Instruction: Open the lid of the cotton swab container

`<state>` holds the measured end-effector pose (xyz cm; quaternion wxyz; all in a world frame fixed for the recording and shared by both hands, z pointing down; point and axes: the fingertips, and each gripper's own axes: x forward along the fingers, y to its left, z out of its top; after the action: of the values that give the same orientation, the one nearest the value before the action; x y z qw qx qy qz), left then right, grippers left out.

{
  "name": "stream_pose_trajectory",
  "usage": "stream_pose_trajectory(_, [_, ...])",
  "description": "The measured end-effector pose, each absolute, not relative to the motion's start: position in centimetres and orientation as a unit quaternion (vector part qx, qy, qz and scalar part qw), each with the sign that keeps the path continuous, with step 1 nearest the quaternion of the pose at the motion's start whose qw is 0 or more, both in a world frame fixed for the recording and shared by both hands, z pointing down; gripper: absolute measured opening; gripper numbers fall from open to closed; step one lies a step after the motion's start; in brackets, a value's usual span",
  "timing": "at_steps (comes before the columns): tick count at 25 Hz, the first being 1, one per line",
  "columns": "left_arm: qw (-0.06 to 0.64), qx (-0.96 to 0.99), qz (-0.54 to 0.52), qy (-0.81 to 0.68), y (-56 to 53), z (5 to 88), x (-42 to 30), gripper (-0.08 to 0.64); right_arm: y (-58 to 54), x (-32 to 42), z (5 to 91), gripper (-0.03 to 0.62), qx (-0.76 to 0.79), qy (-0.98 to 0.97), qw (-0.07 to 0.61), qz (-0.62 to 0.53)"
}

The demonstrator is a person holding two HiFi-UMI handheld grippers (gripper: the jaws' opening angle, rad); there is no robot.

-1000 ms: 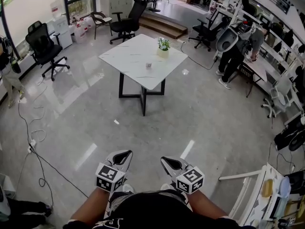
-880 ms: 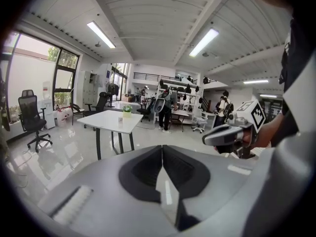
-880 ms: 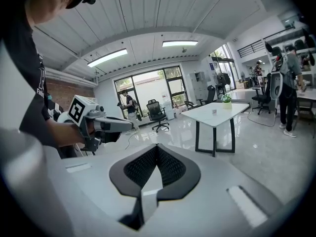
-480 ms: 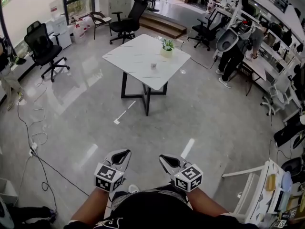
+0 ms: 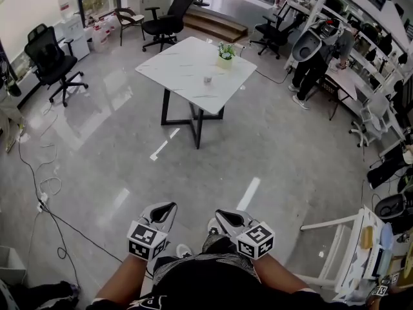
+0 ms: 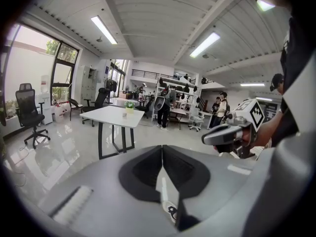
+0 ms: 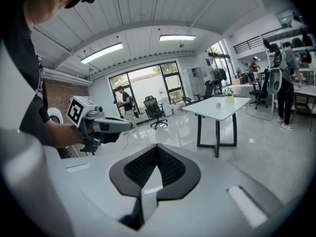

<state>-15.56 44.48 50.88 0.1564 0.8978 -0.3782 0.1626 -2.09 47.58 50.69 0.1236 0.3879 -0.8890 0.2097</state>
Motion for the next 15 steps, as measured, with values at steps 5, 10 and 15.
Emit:
stream_pose_trajectory(5, [0.155,0.900,0.159,-0.376,43.0,51.1,-14.5,0.060,45.8,-1.1,50.9,0.000,0.395,-0.888,0.117,0.207])
stream_pose_trajectory(10, [0.164,0.899,0.170,-0.369,41.4,52.4,-13.5,0.060,42.9,-0.1,52.1,0.000,0.398,-0.884,0.114,0.218])
stream_pose_trajectory(15, [0.156,0.896,0.174,-0.377,36.9,51.9,-13.1,0.060,37.5,0.0,51.3,0.000,0.393,-0.888,0.100,0.217])
